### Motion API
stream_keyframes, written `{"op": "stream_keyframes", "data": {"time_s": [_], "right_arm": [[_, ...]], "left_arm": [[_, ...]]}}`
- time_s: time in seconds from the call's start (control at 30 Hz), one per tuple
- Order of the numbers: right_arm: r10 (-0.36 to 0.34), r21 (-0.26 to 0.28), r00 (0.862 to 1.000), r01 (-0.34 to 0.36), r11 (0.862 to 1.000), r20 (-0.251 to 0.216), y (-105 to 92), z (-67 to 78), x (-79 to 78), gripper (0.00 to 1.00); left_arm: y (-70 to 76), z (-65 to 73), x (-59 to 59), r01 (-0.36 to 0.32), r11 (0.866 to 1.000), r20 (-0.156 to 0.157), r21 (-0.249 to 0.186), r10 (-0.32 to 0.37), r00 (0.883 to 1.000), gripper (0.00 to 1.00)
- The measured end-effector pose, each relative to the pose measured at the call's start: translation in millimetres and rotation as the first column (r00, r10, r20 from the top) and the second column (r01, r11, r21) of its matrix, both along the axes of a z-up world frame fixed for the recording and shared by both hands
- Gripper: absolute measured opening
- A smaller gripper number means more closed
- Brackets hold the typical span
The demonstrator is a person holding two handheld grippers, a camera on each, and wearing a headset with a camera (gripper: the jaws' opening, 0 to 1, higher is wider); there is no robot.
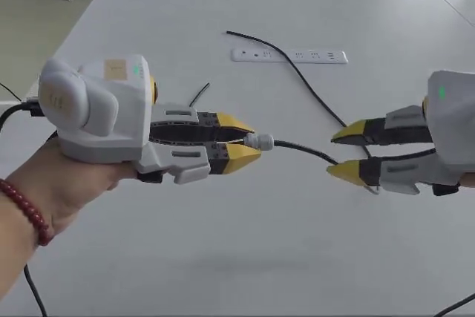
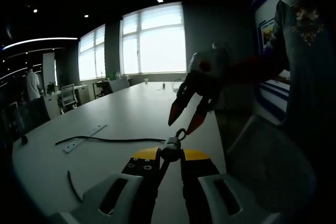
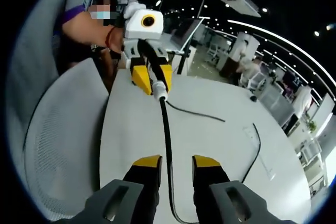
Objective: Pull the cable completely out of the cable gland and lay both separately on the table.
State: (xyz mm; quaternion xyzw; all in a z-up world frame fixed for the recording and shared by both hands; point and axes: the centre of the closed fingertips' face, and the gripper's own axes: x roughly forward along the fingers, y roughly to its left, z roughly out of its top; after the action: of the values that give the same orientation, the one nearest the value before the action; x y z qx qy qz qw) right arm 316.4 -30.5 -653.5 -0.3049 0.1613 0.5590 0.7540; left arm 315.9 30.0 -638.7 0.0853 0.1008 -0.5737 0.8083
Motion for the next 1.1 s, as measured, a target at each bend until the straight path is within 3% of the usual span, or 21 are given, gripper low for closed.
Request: {"op": "stream_keyframes", "data": {"time_s": [0.03,0.1,0.17,0.2,0.27,0.33,0.37,0.5,0.7,0.73,0.8,0.87,0.9,1.1], "right_arm": [[0.007,0.005,0.999,-0.007,1.000,0.039,4.8,7.1,1.3,0.21],[0.036,0.021,0.999,-0.037,0.999,0.039,16.0,18.5,-7.1,0.22],[0.056,0.034,0.993,-0.060,0.998,0.100,24.7,31.7,-6.8,0.23],[0.066,0.033,0.994,-0.069,0.997,0.082,28.1,34.7,-11.6,0.24],[0.089,0.050,0.988,-0.096,0.994,0.125,36.3,45.0,-13.8,0.27],[0.095,0.040,0.989,-0.101,0.994,0.113,39.1,46.6,-17.1,0.25],[0.103,0.032,0.985,-0.109,0.994,0.137,41.7,49.5,-17.6,0.26],[0.124,0.034,0.981,-0.131,0.991,0.152,49.6,52.9,-20.9,0.26],[0.139,-0.021,0.981,-0.137,0.990,0.138,46.3,36.1,-14.4,0.20],[0.144,-0.036,0.983,-0.141,0.989,0.111,45.1,29.0,-15.0,0.19],[0.150,-0.062,0.982,-0.143,0.988,0.116,44.6,20.9,-13.1,0.18],[0.157,-0.091,0.984,-0.149,0.985,0.089,42.9,12.8,-13.5,0.14],[0.162,-0.101,0.981,-0.152,0.983,0.105,43.2,11.1,-12.4,0.13],[0.167,-0.109,0.982,-0.157,0.982,0.086,46.3,8.1,-12.0,0.06]], "left_arm": [[-0.3,-0.5,0.0,0.000,1.000,-0.003,-0.001,0.000,1.000,0.16],[-0.9,-1.5,-0.2,0.000,1.000,-0.004,0.001,0.000,1.000,0.16],[-1.3,-1.9,-0.6,0.002,1.000,-0.004,0.001,-0.002,1.000,0.16],[-1.6,-2.0,-0.9,0.002,1.000,-0.005,-0.001,-0.002,1.000,0.16],[-2.0,-2.9,-1.4,0.003,1.000,-0.005,0.001,-0.003,1.000,0.16],[-2.3,-2.8,-1.8,0.002,1.000,-0.007,-0.002,-0.002,1.000,0.16],[-2.4,-2.9,-2.0,0.003,1.000,-0.005,-0.002,-0.003,1.000,0.16],[-3.6,-2.5,-2.8,0.004,1.000,-0.003,-0.003,-0.004,1.000,0.16],[-5.0,-0.7,-4.4,0.007,1.000,-0.002,-0.011,-0.007,1.000,0.16],[-5.3,-0.8,-4.9,0.009,1.000,-0.002,-0.010,-0.009,1.000,0.16],[-5.9,-0.7,-5.7,0.013,1.000,0.000,-0.008,-0.013,1.000,0.16],[-6.1,-0.5,-5.7,0.014,1.000,0.001,-0.009,-0.014,1.000,0.16],[-6.3,-0.3,-5.8,0.014,1.000,0.001,-0.010,-0.014,1.000,0.16],[-7.3,-1.2,-7.4,0.023,1.000,0.002,-0.005,-0.023,1.000,0.16]]}}
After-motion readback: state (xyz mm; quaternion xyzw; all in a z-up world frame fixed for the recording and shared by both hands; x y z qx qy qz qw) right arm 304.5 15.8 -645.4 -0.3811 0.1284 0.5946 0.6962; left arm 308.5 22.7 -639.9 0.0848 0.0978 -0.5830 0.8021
